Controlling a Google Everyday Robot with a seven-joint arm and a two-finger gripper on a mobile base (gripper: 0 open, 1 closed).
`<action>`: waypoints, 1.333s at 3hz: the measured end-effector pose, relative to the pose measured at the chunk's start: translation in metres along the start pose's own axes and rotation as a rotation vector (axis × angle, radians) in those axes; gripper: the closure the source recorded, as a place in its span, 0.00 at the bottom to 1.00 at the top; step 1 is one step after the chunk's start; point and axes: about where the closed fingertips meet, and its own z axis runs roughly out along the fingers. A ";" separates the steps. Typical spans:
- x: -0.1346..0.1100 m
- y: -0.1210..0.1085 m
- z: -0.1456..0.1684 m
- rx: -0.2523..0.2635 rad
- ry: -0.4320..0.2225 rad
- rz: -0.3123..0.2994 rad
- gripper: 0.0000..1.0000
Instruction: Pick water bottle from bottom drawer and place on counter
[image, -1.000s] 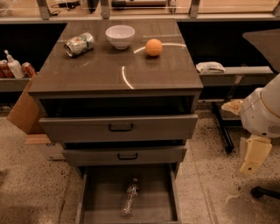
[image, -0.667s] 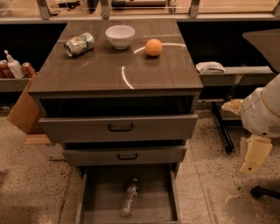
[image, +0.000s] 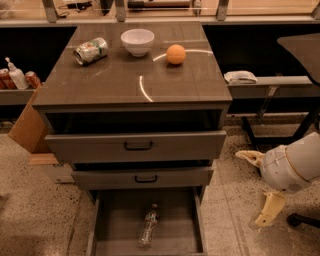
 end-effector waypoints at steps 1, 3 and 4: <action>0.000 0.000 0.000 0.000 0.000 0.000 0.00; -0.007 0.016 0.113 -0.069 -0.164 -0.078 0.00; -0.023 0.031 0.197 -0.144 -0.288 -0.095 0.00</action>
Offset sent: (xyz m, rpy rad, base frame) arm -0.0023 0.0516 -0.0969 0.1429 -0.0265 0.1099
